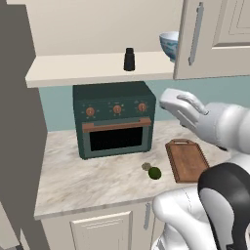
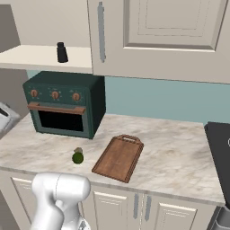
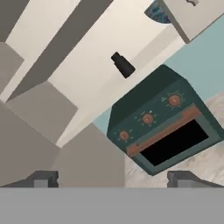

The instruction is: Open the cabinet. Place the bowl and condiment on the counter. Then place the lime and garlic on the cutting board.

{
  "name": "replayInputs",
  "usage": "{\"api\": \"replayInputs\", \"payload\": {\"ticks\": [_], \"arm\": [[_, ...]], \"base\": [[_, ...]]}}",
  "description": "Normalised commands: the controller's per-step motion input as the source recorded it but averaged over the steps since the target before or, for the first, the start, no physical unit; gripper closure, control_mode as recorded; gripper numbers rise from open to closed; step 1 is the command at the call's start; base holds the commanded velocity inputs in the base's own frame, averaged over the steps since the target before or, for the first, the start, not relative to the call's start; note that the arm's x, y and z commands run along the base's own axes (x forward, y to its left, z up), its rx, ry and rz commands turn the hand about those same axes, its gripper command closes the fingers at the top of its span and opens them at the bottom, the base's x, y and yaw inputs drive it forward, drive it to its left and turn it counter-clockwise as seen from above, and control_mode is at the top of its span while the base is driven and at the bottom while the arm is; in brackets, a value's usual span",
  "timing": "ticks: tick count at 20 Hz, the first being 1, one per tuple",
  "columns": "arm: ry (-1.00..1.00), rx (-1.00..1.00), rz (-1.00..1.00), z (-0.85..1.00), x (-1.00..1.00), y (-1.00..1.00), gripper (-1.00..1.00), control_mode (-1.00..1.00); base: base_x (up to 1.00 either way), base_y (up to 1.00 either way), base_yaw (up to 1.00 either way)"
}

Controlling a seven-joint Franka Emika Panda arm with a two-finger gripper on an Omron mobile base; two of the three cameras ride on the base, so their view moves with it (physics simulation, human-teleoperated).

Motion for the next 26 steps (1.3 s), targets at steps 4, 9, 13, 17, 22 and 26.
{"api": "replayInputs", "payload": {"ticks": [4, 9, 13, 17, 22, 26], "arm": [[-0.2, -0.4, -0.09, 0.0, 0.0, -0.65, -1.0, -1.0], [-0.18, -0.37, -0.11, 0.07, 0.0, -0.6, -1.0, -1.0], [-0.14, -0.24, -0.09, 0.29, 0.0, -0.49, -1.0, -1.0], [-0.21, -0.01, -0.01, 0.5, 0.0, -0.24, -1.0, -1.0], [-0.16, 0.0, 0.0, 0.36, 0.14, -0.17, -1.0, -1.0], [-0.04, -0.06, 0.0, 0.13, 0.15, -0.33, -1.0, -1.0]], "base": [[0.0, 0.0, 0.0], [0.0, 0.0, 0.0], [0.0, 0.0, 0.0], [0.0, 0.0, 0.0], [0.0, 0.0, 0.0], [0.0, 0.0, 0.0]]}}
